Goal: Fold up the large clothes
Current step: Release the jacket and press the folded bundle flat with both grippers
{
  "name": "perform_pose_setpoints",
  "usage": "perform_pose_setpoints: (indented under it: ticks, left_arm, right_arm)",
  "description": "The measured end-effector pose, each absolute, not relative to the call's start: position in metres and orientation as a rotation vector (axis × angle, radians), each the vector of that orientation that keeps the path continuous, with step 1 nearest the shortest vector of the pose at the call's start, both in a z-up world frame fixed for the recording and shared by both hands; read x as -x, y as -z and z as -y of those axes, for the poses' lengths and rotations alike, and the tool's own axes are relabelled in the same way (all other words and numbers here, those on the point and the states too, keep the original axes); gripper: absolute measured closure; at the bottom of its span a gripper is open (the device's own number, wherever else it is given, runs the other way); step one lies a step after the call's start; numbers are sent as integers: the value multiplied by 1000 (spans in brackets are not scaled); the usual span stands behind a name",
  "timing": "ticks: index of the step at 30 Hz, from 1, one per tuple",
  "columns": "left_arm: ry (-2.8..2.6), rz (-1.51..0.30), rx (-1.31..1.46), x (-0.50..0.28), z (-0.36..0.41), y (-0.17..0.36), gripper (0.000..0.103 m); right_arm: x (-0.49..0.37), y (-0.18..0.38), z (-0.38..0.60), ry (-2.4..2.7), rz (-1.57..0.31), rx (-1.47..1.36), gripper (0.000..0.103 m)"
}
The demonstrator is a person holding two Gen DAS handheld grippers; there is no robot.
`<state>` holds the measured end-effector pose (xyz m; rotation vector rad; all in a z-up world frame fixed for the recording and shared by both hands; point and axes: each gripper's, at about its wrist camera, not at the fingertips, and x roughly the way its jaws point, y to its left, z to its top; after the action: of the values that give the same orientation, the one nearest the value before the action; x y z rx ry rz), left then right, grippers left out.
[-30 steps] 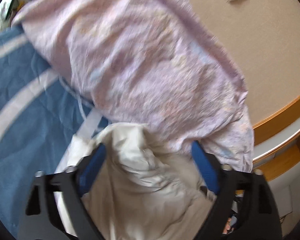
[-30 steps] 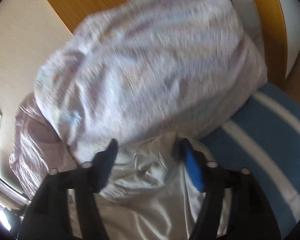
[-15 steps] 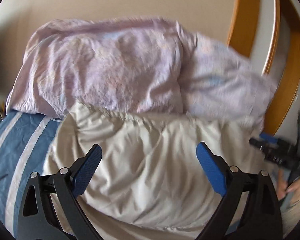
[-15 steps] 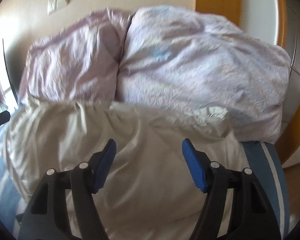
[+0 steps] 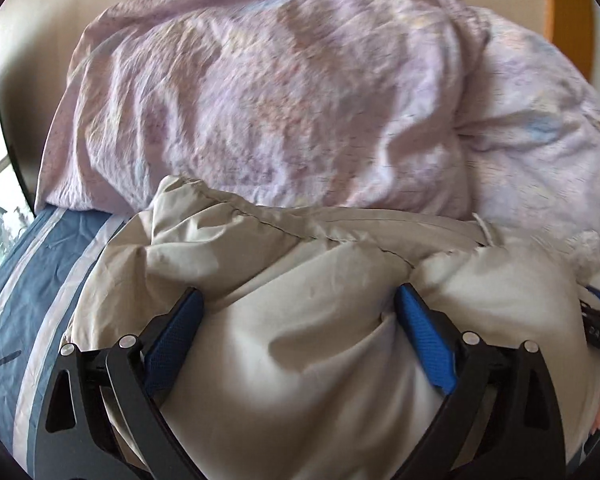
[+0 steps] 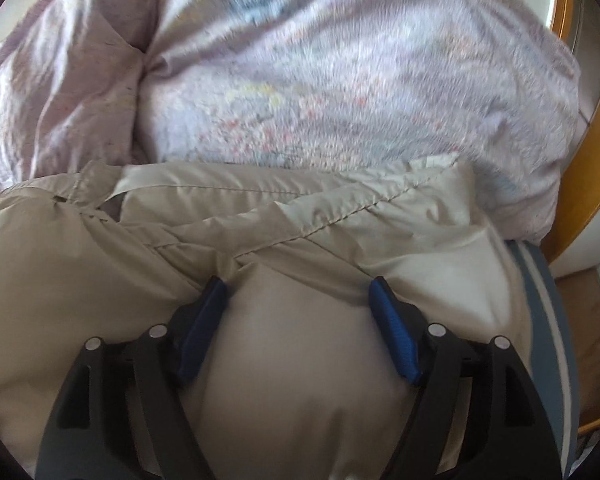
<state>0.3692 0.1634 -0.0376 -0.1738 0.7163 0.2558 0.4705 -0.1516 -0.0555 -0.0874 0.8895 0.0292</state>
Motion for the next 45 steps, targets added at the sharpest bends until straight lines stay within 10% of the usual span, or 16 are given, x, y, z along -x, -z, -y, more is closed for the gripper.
perform_pose_setpoints:
  ticks: [45]
  left_arm:
    - [-402,-692,363,-308,-243,43,1]
  right_arm:
    - [-385,43,217,-32,-787,-173,30]
